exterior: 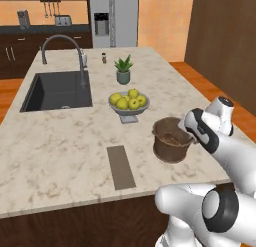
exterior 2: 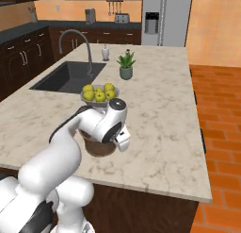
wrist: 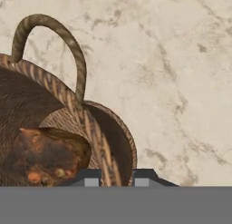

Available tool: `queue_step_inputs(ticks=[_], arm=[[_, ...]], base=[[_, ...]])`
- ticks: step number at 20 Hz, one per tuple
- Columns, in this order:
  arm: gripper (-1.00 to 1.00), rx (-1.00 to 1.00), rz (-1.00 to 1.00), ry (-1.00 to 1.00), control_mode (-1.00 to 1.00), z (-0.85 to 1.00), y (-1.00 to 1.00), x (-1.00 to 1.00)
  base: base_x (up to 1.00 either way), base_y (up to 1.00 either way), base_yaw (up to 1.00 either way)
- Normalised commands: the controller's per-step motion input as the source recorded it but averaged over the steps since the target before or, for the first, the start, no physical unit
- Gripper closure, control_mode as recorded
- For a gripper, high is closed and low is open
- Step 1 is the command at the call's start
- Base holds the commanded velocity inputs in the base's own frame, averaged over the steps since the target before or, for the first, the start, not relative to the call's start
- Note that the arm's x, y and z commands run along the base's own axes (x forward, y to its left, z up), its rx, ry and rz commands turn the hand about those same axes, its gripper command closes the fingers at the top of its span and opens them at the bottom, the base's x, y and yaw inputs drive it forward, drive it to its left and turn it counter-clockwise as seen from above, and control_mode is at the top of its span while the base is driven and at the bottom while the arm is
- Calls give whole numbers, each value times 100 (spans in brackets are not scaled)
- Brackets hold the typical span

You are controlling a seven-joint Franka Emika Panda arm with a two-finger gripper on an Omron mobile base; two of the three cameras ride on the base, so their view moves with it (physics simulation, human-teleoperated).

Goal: Open the cabinet, pick up the bread from the cabinet and place it in the basket. Then move the basket to the dining counter.

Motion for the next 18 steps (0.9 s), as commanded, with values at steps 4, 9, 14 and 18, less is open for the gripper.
queue_step_inputs(ticks=[4, 9, 14, 18], arm=[[100, -1, 0, 10, -100, -69, -1, 9], [100, 0, 0, 4, -100, -63, 2, 0], [-100, 0, 0, 0, -100, -50, 10, -5], [-100, 0, 0, -3, -100, 43, 22, -41]], base=[[0, 0, 0], [0, 0, 0], [0, 0, 0], [0, 0, 0]])
